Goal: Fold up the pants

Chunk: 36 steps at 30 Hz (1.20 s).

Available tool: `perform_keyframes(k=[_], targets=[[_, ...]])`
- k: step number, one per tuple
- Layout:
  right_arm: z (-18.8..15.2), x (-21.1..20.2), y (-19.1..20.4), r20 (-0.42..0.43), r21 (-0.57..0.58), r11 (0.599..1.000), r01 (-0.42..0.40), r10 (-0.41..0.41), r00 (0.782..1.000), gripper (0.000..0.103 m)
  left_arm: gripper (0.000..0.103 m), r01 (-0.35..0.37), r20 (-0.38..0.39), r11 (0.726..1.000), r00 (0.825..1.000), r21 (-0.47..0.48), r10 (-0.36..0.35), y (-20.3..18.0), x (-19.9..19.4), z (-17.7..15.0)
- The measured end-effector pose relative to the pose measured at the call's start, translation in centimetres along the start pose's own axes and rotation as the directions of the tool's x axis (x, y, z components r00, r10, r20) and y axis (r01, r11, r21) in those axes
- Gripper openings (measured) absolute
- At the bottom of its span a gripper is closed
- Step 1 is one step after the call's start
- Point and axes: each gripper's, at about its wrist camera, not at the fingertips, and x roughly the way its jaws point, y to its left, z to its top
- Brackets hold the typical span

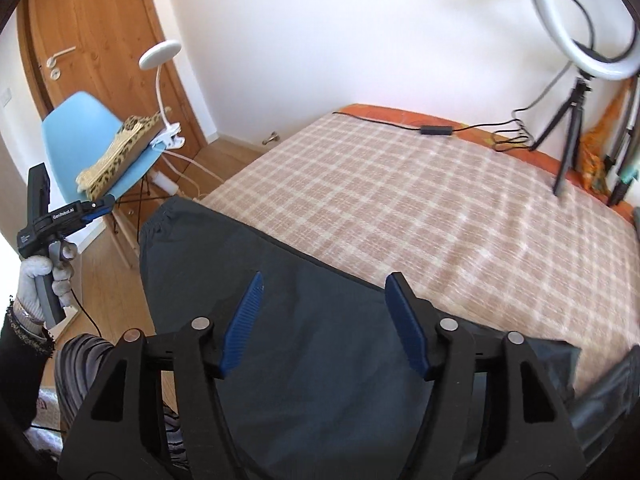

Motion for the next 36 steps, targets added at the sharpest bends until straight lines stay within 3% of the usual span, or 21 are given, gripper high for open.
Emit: perform_keyframes(k=[4,5,7,9,12,15,16,22,26,29,33,36], targets=[[-3.1,-5.5,-2.4,0.068,0.086,0.989,0.12,-0.126,0.99,0.071,0.031,0.11,-0.038,0.987,0.994,0.117,-0.106,-6.3,-0.2,2.6],[-3.7,-6.6,-3.0,0.076,0.106,0.984,0.143,-0.152,0.986,0.072,0.036,0.142,-0.058,0.98,0.989,0.139,-0.135,-7.9,0.0,3.1],[-4.9,-8.9,-4.6,0.091,0.164,0.97,0.178,-0.194,0.977,0.075,0.048,0.214,-0.117,0.958,0.974,0.189,-0.194,-11.5,1.0,3.6],[-6.4,-11.3,-6.7,0.098,0.244,0.953,0.181,-0.21,0.973,0.076,0.048,0.287,-0.178,0.929,0.952,0.232,-0.25,-15.4,2.3,3.7],[-8.8,-14.3,-10.1,0.094,0.351,0.91,0.219,-0.266,0.959,0.076,0.048,0.388,-0.285,0.872,0.908,0.299,-0.307,-21.6,4.6,2.5],[-11.0,-17.1,-13.5,0.073,0.442,0.853,0.277,-0.342,0.937,0.076,0.052,0.477,-0.373,0.824,0.856,0.305,-0.358,-27.1,7.1,0.7],[-11.8,-17.8,-14.6,0.064,0.469,0.832,0.296,-0.366,0.928,0.076,0.056,0.504,-0.402,0.809,0.837,0.301,-0.372,-28.8,7.8,-0.2],[-16.0,-20.9,-19.0,0.0,0.587,0.718,0.374,-0.462,0.887,0.076,0.056,0.633,-0.57,0.724,0.714,0.275,-0.407,-37.5,12.9,-6.5],[-18.6,-22.5,-21.0,-0.036,0.645,0.649,0.403,-0.501,0.865,0.076,0.056,0.686,-0.669,0.692,0.625,0.224,-0.403,-42.7,16.3,-10.8],[-20.7,-23.7,-22.5,-0.038,0.692,0.608,0.389,-0.508,0.861,0.076,0.056,0.708,-0.723,0.673,0.579,0.216,-0.377,-46.4,18.6,-14.1],[-23.2,-25.0,-24.1,-0.046,0.746,0.546,0.38,-0.528,0.848,0.076,0.056,0.712,-0.779,0.668,0.538,0.216,-0.322,-50.2,21.5,-18.1],[-24.4,-25.5,-25.1,-0.026,0.788,0.518,0.333,-0.512,0.859,0.076,0.056,0.697,-0.805,0.678,0.529,0.232,-0.269,-52.3,23.6,-20.4]])
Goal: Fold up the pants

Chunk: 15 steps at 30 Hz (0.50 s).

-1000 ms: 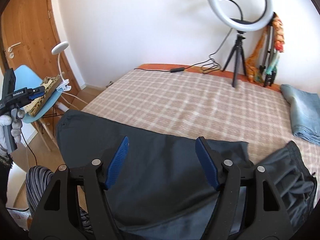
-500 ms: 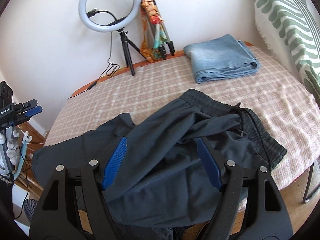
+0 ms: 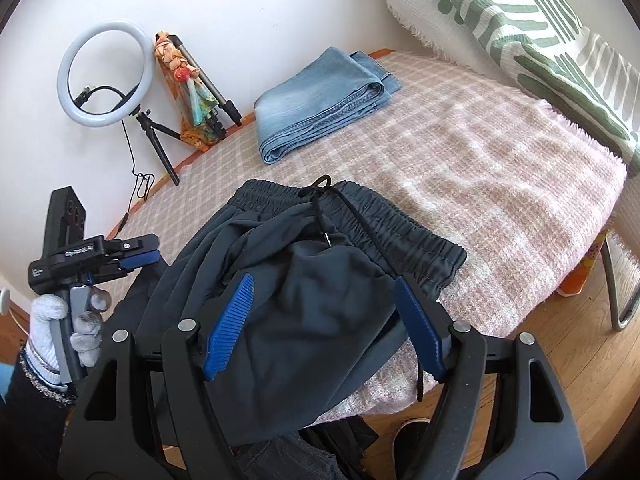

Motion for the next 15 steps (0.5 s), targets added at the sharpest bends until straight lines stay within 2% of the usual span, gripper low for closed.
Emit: perform_keyframes(k=[4,8,11,12,13,14,15], targets=[[-0.3,0.2,-1.5,-0.007,0.031,1.0,0.004,-0.004,1.0,0.076,0.056,-0.03,-0.019,0.999,0.999,-0.024,0.029,0.4,2.6,1.2],[-0.5,0.6,-3.4,-0.023,0.093,0.996,0.008,-0.006,1.0,0.076,0.056,-0.005,-0.054,0.998,0.999,-0.063,0.001,1.1,4.6,1.6],[-0.4,0.7,-4.6,-0.02,0.141,0.99,0.009,-0.006,1.0,0.076,0.052,0.017,-0.03,0.999,0.999,-0.045,-0.018,0.6,5.0,1.7],[-0.3,0.7,-4.8,-0.017,0.147,0.989,0.01,-0.008,1.0,0.076,0.047,0.027,-0.023,0.998,0.999,-0.05,-0.028,0.5,5.0,1.7],[-0.3,0.7,-4.8,-0.015,0.147,0.989,0.016,-0.014,1.0,0.076,0.019,0.047,-0.029,0.997,0.998,-0.053,-0.049,0.4,5.2,1.6],[-0.2,0.7,-4.8,-0.012,0.145,0.989,0.021,-0.019,1.0,0.076,0.002,0.062,-0.033,0.997,0.997,-0.048,-0.064,0.1,5.4,1.6],[-0.2,0.7,-4.8,-0.009,0.144,0.989,0.025,-0.024,1.0,0.076,0.002,0.062,-0.015,0.998,0.998,-0.025,-0.063,-0.3,5.4,1.5]])
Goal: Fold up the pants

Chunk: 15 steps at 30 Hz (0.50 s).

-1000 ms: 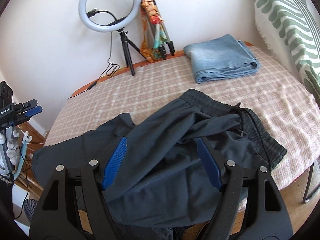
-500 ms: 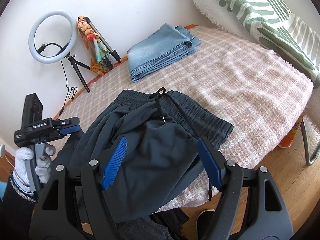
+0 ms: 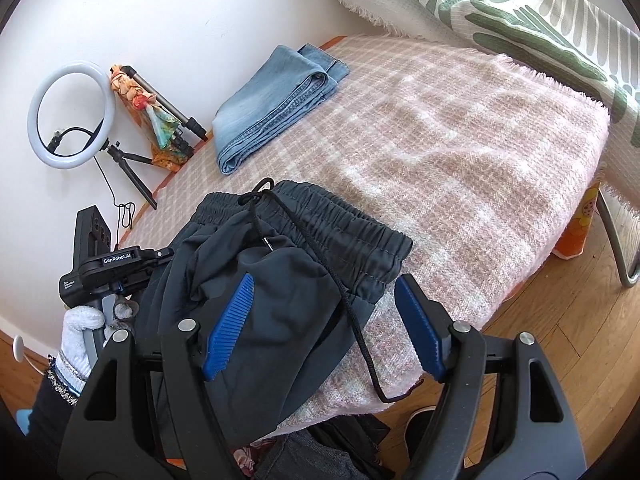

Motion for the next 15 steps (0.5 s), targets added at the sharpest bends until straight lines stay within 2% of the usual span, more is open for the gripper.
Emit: perform_keyframes(k=[1,6,9,11,13,15], targets=[[0.0,0.0,0.0,0.004,0.0,1.0,0.0,0.0,1.0,0.076,0.002,-0.005,0.02,1.0,1.0,0.026,0.004,-0.5,-0.2,-0.2],[0.4,-0.1,0.1,0.007,0.006,1.0,-0.021,0.021,1.0,0.076,0.002,0.101,0.073,0.994,0.992,0.043,-0.104,-2.5,-2.2,-0.2],[1.1,-0.2,-0.5,-0.005,0.058,0.994,-0.094,0.095,0.995,0.076,0.002,0.145,0.093,0.985,0.984,0.088,-0.153,-4.5,-4.0,-0.8],[1.8,-0.6,-0.7,0.0,0.086,0.988,-0.129,0.13,0.992,0.076,0.002,0.144,0.086,0.979,0.984,0.147,-0.158,-6.2,-4.5,-1.7],[2.8,-0.9,-0.6,-0.014,0.093,0.981,-0.167,0.169,0.985,0.076,0.002,0.087,0.089,0.967,0.99,0.24,-0.111,-8.1,-4.6,-2.9],[4.0,-0.5,0.1,-0.05,0.06,0.983,-0.171,0.174,0.983,0.076,0.002,0.058,0.106,0.949,0.99,0.309,-0.095,-9.1,-4.5,-3.6]])
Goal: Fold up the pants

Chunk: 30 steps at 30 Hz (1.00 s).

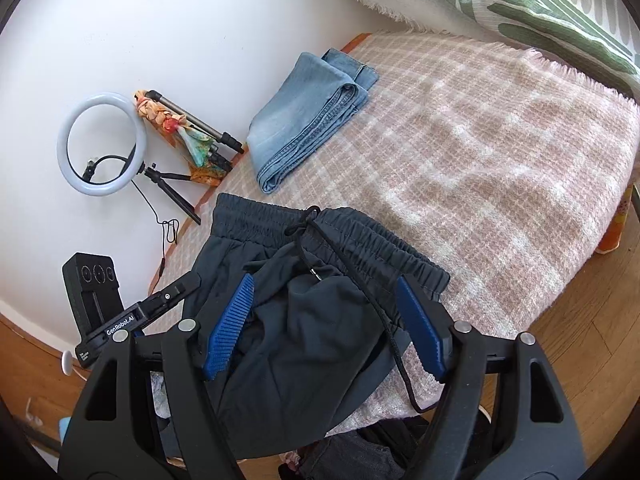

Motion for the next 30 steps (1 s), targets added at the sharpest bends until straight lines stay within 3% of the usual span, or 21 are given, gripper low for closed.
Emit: perform_keyframes(k=[6,9,12,17,18,19,21,25,28,30], targets=[[2.7,4.6,3.3,-0.146,-0.044,0.995,-0.093,0.086,0.986,0.076,0.002,0.008,-0.052,0.999,0.999,-0.048,-0.01,1.1,1.9,-1.5],[4.0,8.1,5.8,-0.199,-0.09,0.994,-0.065,0.046,0.979,0.076,0.002,0.008,-0.06,0.998,0.998,-0.059,-0.012,1.4,2.7,-2.1],[5.1,11.7,7.9,-0.278,-0.089,0.992,-0.09,0.062,0.959,0.076,0.002,0.005,-0.068,0.997,0.998,-0.071,-0.01,1.7,3.3,-2.4],[5.1,16.3,9.3,-0.366,-0.131,0.991,0.004,-0.052,0.929,0.076,0.002,0.01,-0.074,0.998,0.997,-0.066,-0.014,1.6,3.9,-2.5],[5.0,16.8,9.1,-0.367,-0.135,0.99,0.03,-0.077,0.927,0.07,0.002,0.009,-0.075,0.998,0.997,-0.062,-0.013,1.5,3.9,-2.5],[4.9,17.2,8.9,-0.363,-0.137,0.99,0.044,-0.092,0.927,0.046,0.002,0.005,-0.077,0.998,0.997,-0.056,-0.01,1.3,3.8,-2.5],[4.8,17.3,8.1,-0.372,-0.11,0.994,0.025,-0.064,0.926,0.018,0.002,0.004,-0.086,0.999,0.996,-0.035,-0.007,0.8,3.1,-2.5],[5.0,14.0,7.4,-0.308,-0.088,0.996,-0.023,-0.006,0.951,0.015,0.01,-0.007,-0.057,1.0,0.998,0.005,0.007,0.1,-0.7,-2.8],[5.0,10.1,6.7,-0.266,-0.068,0.996,-0.065,0.044,0.963,0.015,0.022,-0.014,-0.013,0.999,1.0,0.029,0.014,-0.6,-4.0,-3.3],[4.9,7.6,6.3,-0.237,-0.071,0.994,-0.081,0.062,0.97,0.015,0.022,-0.033,-0.007,0.997,0.999,0.063,0.033,-1.1,-5.1,-3.7]])
